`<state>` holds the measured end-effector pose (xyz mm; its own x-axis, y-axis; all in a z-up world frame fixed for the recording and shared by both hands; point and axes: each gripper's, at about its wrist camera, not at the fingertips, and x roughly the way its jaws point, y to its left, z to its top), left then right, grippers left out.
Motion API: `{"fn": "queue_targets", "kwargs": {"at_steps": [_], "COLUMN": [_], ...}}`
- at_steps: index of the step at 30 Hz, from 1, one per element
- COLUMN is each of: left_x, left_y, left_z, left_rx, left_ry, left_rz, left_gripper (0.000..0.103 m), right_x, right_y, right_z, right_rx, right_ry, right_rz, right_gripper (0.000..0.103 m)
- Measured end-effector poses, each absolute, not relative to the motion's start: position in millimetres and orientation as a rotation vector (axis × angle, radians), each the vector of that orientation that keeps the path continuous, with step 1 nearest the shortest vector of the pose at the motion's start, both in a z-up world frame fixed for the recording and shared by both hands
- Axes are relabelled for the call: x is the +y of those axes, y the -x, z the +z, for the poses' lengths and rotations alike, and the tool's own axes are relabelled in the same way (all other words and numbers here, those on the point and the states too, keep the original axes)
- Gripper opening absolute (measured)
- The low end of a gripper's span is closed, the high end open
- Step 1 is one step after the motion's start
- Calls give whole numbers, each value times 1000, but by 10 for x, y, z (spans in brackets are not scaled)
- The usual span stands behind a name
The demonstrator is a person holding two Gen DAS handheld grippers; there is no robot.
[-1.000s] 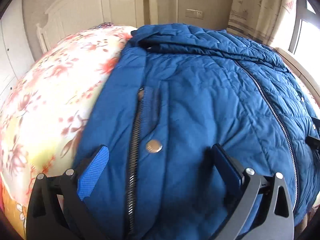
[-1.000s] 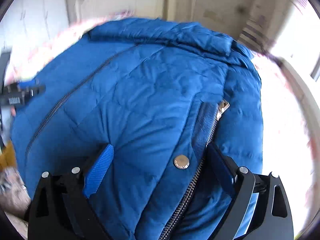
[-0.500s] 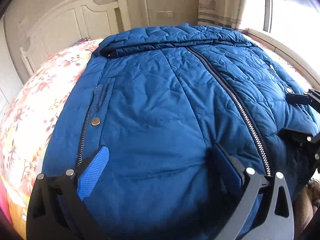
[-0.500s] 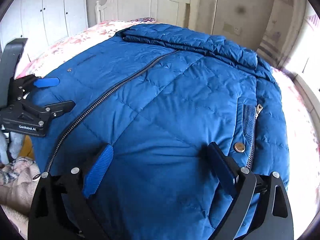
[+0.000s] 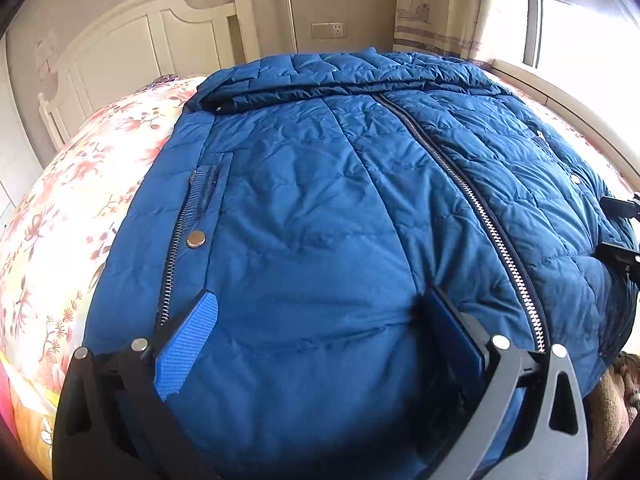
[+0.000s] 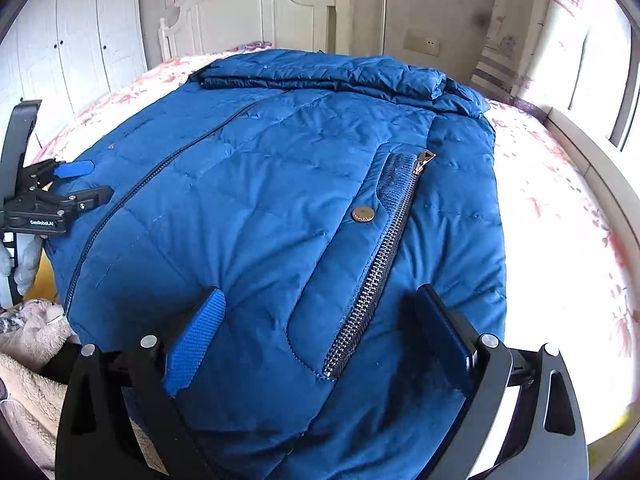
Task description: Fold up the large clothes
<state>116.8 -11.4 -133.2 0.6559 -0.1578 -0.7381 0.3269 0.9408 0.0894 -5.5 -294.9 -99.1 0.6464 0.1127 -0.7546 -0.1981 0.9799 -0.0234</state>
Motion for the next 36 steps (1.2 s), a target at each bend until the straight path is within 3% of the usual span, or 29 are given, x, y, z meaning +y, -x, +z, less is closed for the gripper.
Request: {"fn": "queue_targets", "kwargs": {"at_steps": [12,18,25,34,36], "left_x": [579,1067,1276,1498,1503], "left_y": [-931,-925,-867,-695,-727], "left_z": [-1298,-1199,-1343,-1635,-1657], "left_rx": [790,781,797,822,822], "left_ry": [-138,14,79,251,280], "left_rz": [-176,-121,-162,-272,-298], "left_gripper": [101,101,100,101,100], "right_x": [-3114,-3674,-3799,-3791,-3745], "right_y": [392,734,1104,1117,1078], "right_z": [-959,-893,-1161,-1386,-1350], "right_rx": [807,802,853,841,826], "right_ry": [79,-36,-211,-345,-339], "right_rz": [174,66,127,220,256], "right_gripper": [91,91,78,77,66]}}
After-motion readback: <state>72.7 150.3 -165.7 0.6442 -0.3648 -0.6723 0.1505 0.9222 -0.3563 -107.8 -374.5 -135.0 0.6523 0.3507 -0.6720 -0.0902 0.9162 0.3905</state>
